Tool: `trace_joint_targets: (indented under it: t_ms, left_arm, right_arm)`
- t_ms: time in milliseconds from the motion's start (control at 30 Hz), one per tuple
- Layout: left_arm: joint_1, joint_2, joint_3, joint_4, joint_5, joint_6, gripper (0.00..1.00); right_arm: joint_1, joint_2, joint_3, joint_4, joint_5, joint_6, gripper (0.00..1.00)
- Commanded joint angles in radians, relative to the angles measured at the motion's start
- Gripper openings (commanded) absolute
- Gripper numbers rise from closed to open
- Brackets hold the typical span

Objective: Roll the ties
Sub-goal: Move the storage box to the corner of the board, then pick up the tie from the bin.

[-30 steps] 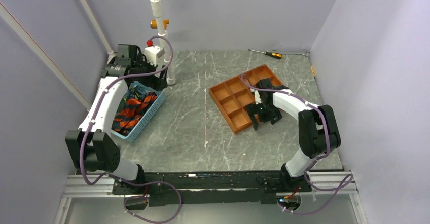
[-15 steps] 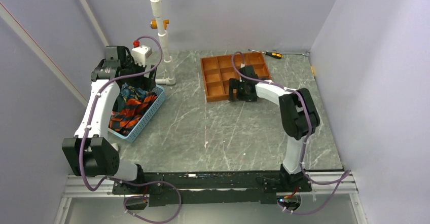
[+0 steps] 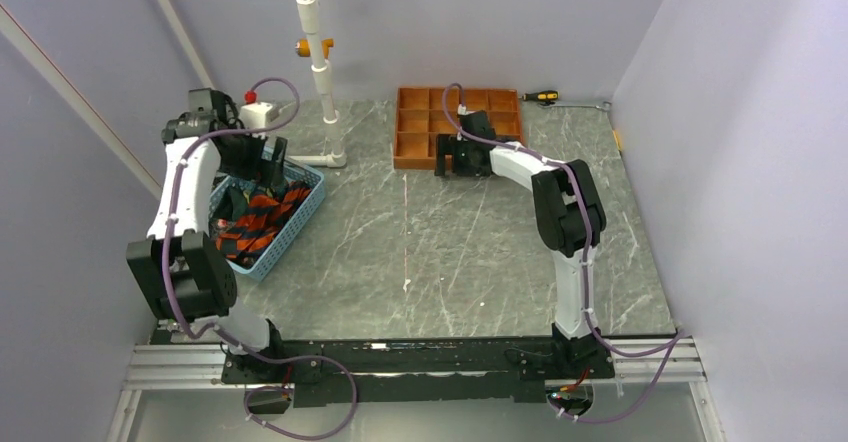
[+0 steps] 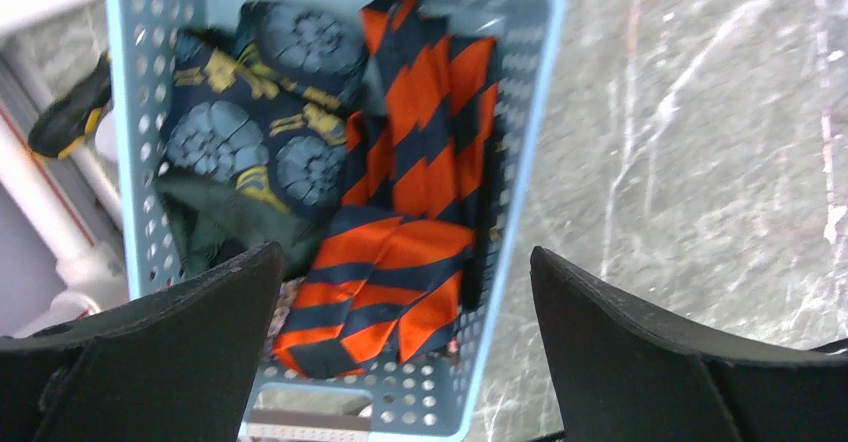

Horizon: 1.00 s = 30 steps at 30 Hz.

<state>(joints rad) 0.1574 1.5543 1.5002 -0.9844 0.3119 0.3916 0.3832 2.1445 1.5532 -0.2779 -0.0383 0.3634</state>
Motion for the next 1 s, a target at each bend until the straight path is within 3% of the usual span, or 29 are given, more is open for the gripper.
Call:
trace_joint_targets:
  t_ms: [0,167,367,667,767,800,967]
  left_arm:
    - [0.101,0.049,0.067,-0.131,0.009,0.144,0.99]
    - [0.194,0.060,-0.048,-0.139,-0.021,0.252,0.99]
    - [0.193,0.104,-0.183,-0.056,-0.062,0.341,0.99]
    - [0.181,0.137,-0.313,0.003,-0.103,0.396,0.84]
    - [0.170,0.158,-0.353,0.036,-0.128,0.396,0.84]
    - [0.169,0.166,-0.361,0.052,-0.134,0.396,0.81]
    - [0.169,0.151,-0.296,0.046,-0.132,0.358,0.32]
  right_arm:
    - [-0.010,-0.148,-0.058,0.047,-0.193,-0.186,0.99]
    - [-0.014,-0.318,-0.161,-0.079,-0.278,-0.314,1.00]
    - [-0.020,-0.453,-0.245,-0.154,-0.277,-0.317,1.00]
    - [-0.088,-0.493,-0.247,-0.210,-0.238,-0.341,1.00]
    - [-0.115,-0.484,-0.239,-0.216,-0.243,-0.341,1.00]
    - [-0.121,-0.481,-0.236,-0.218,-0.244,-0.343,1.00]
    - [-0.134,-0.471,-0.219,-0.235,-0.246,-0.354,1.00]
